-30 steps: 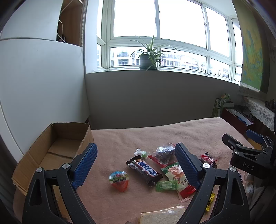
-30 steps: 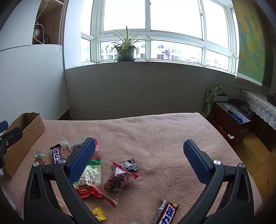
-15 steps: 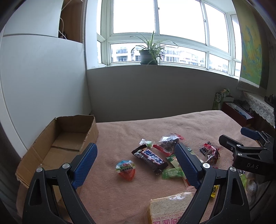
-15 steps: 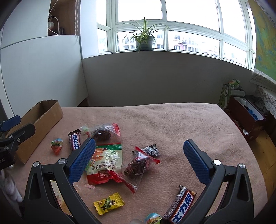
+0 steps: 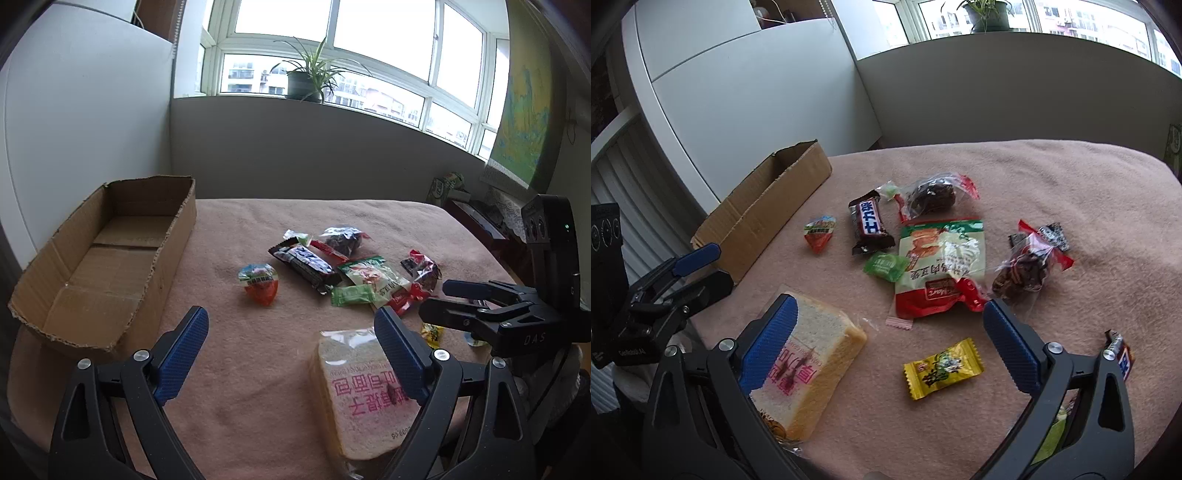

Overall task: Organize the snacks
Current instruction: 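Lower both grippers onto the bagged bread loaf and close them on it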

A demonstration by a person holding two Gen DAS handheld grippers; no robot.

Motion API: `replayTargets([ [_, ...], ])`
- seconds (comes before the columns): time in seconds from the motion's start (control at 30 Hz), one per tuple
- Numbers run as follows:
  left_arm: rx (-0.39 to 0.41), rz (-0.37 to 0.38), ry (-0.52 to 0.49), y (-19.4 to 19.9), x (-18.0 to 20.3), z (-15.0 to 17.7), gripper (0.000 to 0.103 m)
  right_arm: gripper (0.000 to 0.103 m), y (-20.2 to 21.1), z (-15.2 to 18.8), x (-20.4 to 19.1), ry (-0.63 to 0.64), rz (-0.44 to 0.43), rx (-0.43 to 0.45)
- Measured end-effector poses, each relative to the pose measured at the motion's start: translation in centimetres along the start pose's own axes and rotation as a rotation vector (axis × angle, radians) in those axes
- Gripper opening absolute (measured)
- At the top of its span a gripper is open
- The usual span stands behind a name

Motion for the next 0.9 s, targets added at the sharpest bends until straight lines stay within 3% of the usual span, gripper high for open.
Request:
replayTargets([
  [0.13, -0.066, 0.05, 0.034, -0.2, 0.1, 0.9, 0.091, 0.097, -0.6, 1.1, 0.0, -0.062, -0.108, -0.055],
  [0.3, -0.181, 0.09, 0.047, -0.9, 0.3, 3.0, 0.081, 0.082, -0.8, 2.3, -0.4, -0.061, -0.12, -0.086],
  [0.37, -0.192, 0.078, 0.038, -0.9, 0.4, 3.6, 0.081, 0.078, -0.7, 2.5, -0.6, -0.063, -0.132, -0.092],
  [0.57, -0.231, 0.126, 0.063, -1.1, 0.4, 4.1, 0.064, 0.073, -1.5, 3.1, -2.0, -0.034, -0.197, -0.172],
  [0.67, -0.261, 0.165, 0.087, -1.4, 0.2, 4.1, 0.056, 0.06, -2.5, 3.5, -2.6, -0.037, -0.248, -0.236],
  [0.77, -0.261, 0.163, 0.051, -1.3, 0.6, 4.0, 0.049, 0.059, -2.9, 3.5, -2.8, -0.051, -0.266, -0.248],
  [0.9, -0.26, 0.178, 0.033, -1.7, 0.9, 4.5, 0.049, 0.054, -3.1, 3.4, -2.9, -0.06, -0.269, -0.247],
])
Point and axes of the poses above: each gripper's, at about its wrist camera, not at the fingertips, and y roughly against the way its jaws point, x to its right, z to its underside, the point moved 1 cm from there along -y, roughly the way its jaws point, and after that the axes turned 8 degrees about -x, right-handed, at the moved point
